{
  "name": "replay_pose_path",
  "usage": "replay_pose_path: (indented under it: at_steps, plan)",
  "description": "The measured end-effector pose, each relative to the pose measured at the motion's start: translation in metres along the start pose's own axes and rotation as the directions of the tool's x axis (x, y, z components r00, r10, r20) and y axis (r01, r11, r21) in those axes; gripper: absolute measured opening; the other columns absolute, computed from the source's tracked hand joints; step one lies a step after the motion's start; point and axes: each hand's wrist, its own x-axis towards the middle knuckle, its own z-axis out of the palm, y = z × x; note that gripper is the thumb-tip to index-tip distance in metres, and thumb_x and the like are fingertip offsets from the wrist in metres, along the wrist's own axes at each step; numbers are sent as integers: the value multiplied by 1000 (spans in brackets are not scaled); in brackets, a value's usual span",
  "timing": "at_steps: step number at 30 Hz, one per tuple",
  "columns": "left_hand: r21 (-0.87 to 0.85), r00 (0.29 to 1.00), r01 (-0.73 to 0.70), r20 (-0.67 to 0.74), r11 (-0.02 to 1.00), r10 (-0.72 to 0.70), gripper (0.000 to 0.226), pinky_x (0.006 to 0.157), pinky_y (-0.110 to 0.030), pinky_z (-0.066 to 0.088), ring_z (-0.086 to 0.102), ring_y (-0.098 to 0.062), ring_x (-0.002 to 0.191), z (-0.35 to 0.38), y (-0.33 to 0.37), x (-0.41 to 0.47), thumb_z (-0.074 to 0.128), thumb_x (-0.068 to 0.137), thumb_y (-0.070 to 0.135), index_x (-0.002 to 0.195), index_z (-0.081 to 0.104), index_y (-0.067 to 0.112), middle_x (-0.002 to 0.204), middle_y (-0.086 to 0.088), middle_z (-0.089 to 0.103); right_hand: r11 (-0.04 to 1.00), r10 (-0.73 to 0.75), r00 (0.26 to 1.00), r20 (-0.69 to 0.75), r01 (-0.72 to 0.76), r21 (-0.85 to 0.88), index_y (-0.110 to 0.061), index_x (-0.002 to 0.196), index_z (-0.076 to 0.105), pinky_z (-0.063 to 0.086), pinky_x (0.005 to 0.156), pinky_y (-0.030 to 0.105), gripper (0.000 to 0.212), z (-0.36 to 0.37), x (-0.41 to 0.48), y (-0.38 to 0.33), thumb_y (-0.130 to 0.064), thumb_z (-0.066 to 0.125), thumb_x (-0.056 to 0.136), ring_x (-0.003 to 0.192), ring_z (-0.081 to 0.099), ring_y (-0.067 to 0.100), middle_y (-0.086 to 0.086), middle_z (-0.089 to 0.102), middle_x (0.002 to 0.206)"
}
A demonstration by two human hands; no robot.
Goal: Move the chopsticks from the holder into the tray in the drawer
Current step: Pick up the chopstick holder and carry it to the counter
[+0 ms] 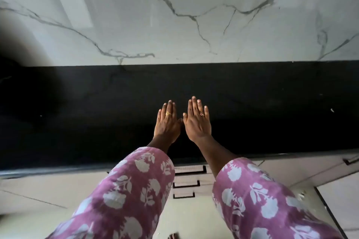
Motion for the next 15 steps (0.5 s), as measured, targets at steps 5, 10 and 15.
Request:
replay_pose_path:
  at_steps: [5, 10, 15]
  plan:
    - [-11, 999, 2, 44, 1000, -1, 64, 118, -35, -6, -9, -23, 147, 17, 6, -28, 20, 102, 38, 150, -4, 4, 159, -12, -8, 999, 16, 999, 47, -15, -29, -9, 149, 0, -1, 119, 38, 56, 16, -33, 11, -33, 19, 102, 148, -4, 21, 7, -5, 159]
    - [-1, 999, -35, 22, 999, 35, 63, 118, -35, -6, -8, -24, 147, 30, 24, -55, 21, 102, 36, 150, -3, 4, 159, -13, -7, 998, 53, 998, 43, -51, -45, -9, 149, 1, 1, 120, 38, 57, 21, -69, 27, -34, 20, 102, 148, -1, 21, 8, -3, 159]
    - [-24, 999, -40, -3, 999, 40, 63, 117, -34, -7, -7, -24, 147, 48, 48, -105, 23, 102, 36, 150, -2, 4, 159, -12, -6, 997, 74, 997, 36, -73, -28, -8, 149, 2, 1, 120, 39, 56, 23, -125, 43, -32, 20, 102, 148, -1, 22, 9, -3, 159]
